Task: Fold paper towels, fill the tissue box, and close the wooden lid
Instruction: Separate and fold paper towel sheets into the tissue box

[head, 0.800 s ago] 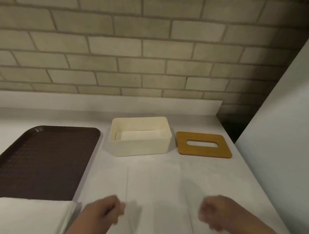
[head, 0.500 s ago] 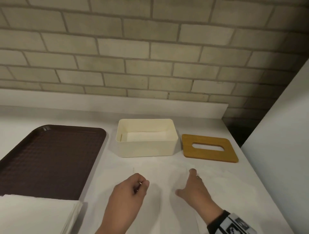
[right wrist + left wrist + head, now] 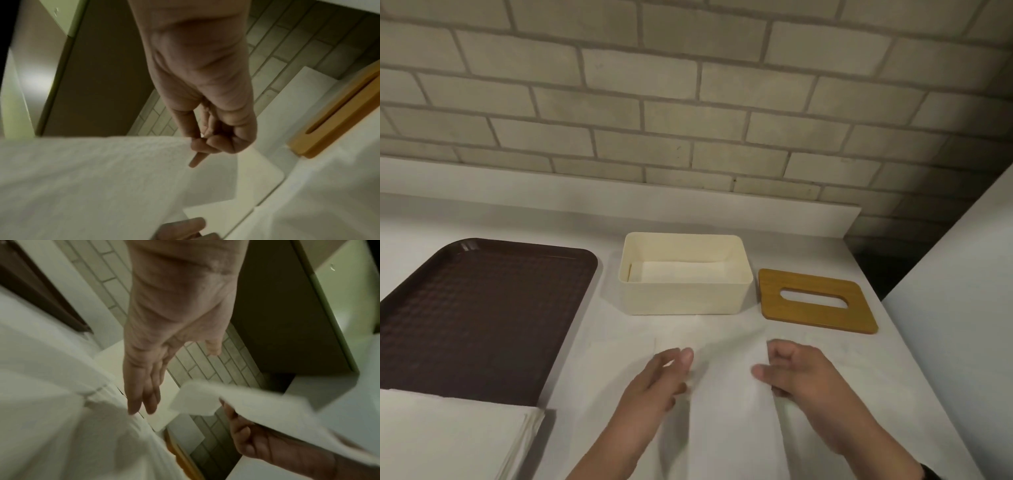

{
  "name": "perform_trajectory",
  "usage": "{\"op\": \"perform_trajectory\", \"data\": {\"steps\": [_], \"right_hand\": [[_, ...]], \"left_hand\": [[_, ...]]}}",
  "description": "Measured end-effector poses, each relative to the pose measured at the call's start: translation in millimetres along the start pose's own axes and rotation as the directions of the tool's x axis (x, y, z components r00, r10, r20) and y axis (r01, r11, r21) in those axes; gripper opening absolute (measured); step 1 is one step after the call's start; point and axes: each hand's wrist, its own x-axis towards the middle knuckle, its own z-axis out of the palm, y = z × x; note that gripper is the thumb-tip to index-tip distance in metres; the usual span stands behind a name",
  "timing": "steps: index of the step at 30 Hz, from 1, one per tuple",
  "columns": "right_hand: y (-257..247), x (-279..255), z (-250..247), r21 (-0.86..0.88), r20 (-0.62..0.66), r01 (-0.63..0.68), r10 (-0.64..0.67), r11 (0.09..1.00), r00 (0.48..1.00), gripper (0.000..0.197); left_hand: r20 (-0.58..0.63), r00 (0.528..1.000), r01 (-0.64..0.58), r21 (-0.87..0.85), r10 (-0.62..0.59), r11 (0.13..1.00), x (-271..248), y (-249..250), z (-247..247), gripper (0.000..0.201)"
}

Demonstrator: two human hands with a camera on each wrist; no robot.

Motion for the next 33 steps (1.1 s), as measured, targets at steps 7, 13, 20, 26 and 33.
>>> {"op": "perform_trajectory", "data": {"steps": [7,13,20,26,33], "right_hand": [[-5.2,4.4,22.5,0.124,0.123,0.010,-0.026,0.992,0.992,0.008],[19.2,25.8,2.3,-0.328,-0.256,-0.062,-0.025,0.943,0.966,0.004],[31.3,47.9,-8.3,-0.521,-0.196,-0.155,0.059,0.839,0.979,0.020],[25.8,74.2,17.1,-0.713,-0.295,-0.336,0.171,0.616,0.940,0.073],[31.7,79.6,18.9,-0.459,-0.307,-0.281,0.146,0.843,0.940,0.056]], "left_hand": [[0.189,0.981,0.022,-0.364,0.050,0.931,-12.4,25.0,1.2,0.027],[-0.122,0.993,-0.058,-0.413,0.008,0.909,-4.1,1.3,-43.9,0.024],[-0.090,0.995,-0.073,-0.497,0.032,0.865,-17.1,-11.3,-79.2,0.030],[-0.107,0.994,-0.067,-0.481,0.017,0.874,-16.6,-11.1,-62.8,0.025],[-0.087,0.995,-0.007,-0.536,-0.046,0.844,-16.3,-10.6,-60.3,0.050]]}}
